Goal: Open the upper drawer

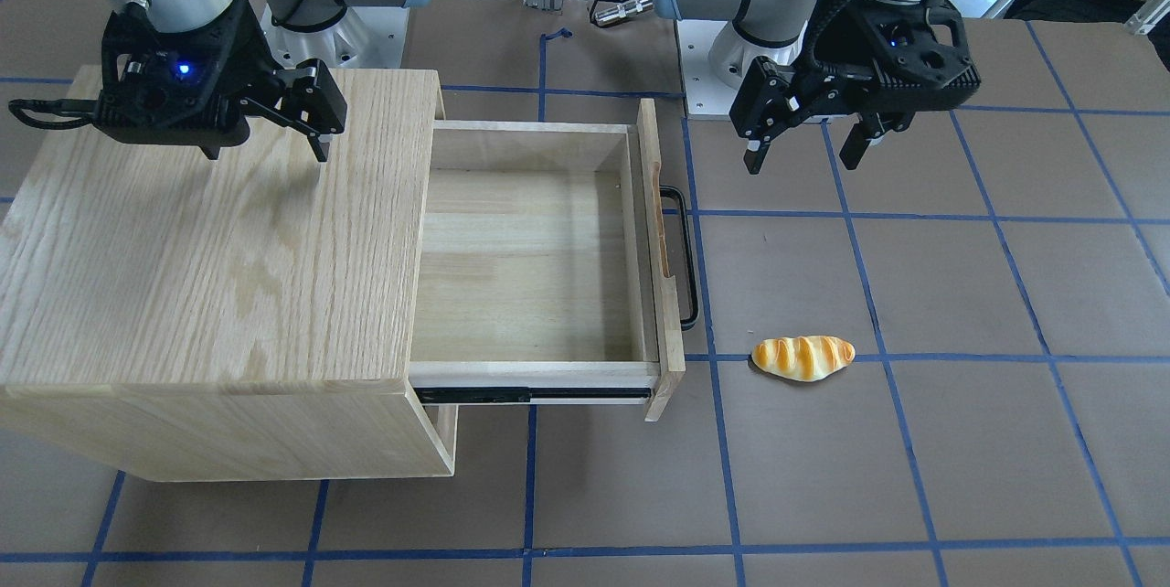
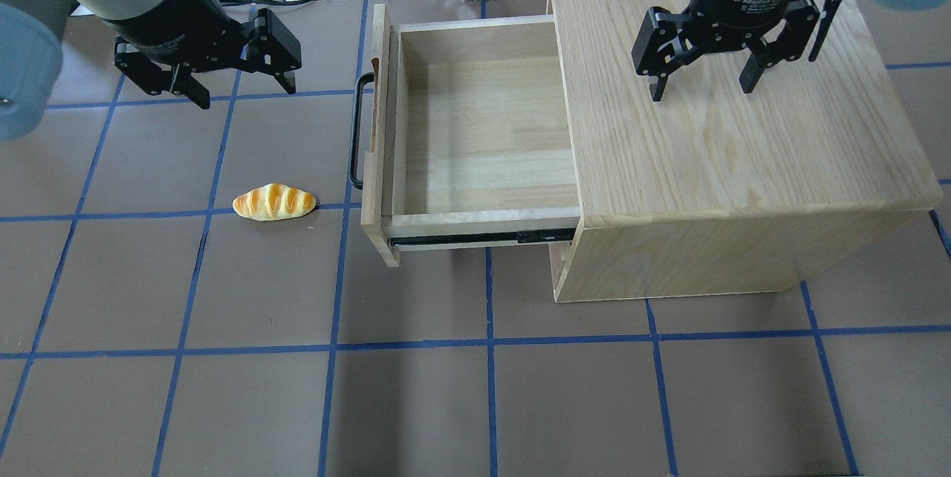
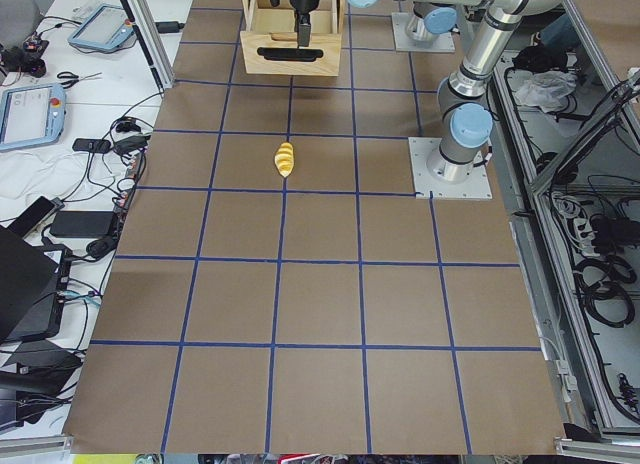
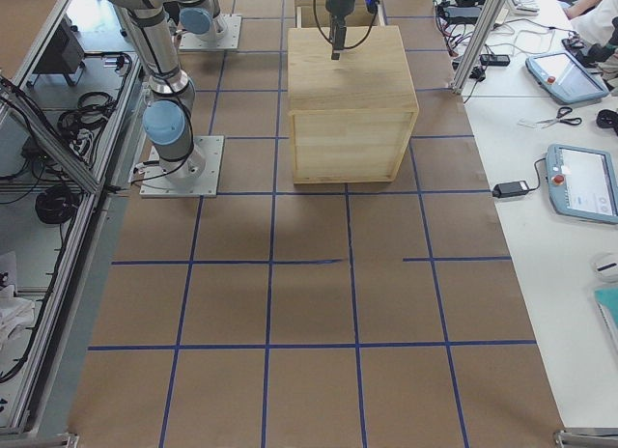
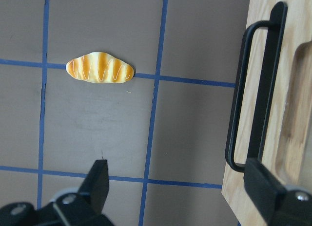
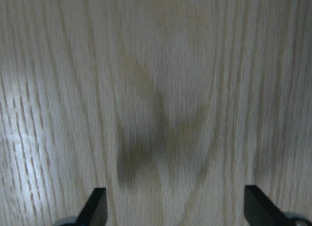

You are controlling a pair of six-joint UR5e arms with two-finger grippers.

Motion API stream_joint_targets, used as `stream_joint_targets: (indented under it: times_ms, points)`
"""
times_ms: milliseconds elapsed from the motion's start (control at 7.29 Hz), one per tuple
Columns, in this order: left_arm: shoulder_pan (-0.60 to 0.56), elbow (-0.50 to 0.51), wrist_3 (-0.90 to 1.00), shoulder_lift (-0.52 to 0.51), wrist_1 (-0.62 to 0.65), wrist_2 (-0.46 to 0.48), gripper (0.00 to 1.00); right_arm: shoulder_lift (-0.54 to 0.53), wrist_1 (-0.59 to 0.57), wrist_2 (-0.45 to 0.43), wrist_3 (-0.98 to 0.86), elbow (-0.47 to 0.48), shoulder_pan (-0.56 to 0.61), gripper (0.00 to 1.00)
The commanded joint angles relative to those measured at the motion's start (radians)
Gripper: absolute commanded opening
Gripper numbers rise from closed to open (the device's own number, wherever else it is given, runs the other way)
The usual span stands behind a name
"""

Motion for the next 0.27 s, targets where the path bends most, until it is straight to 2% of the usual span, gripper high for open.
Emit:
stream_joint_targets:
  times_ms: [0,137]
  points:
    - [0.002,-0.001,0.001,-0.011,0.026,0.000,1.00,0.000,0.000,0.000,0.001,0.001,0.000,1.00]
    - [0.002,-0.001,0.001,-0.013,0.026,-0.001,1.00,0.000,0.000,0.000,0.001,-0.001,0.000,1.00]
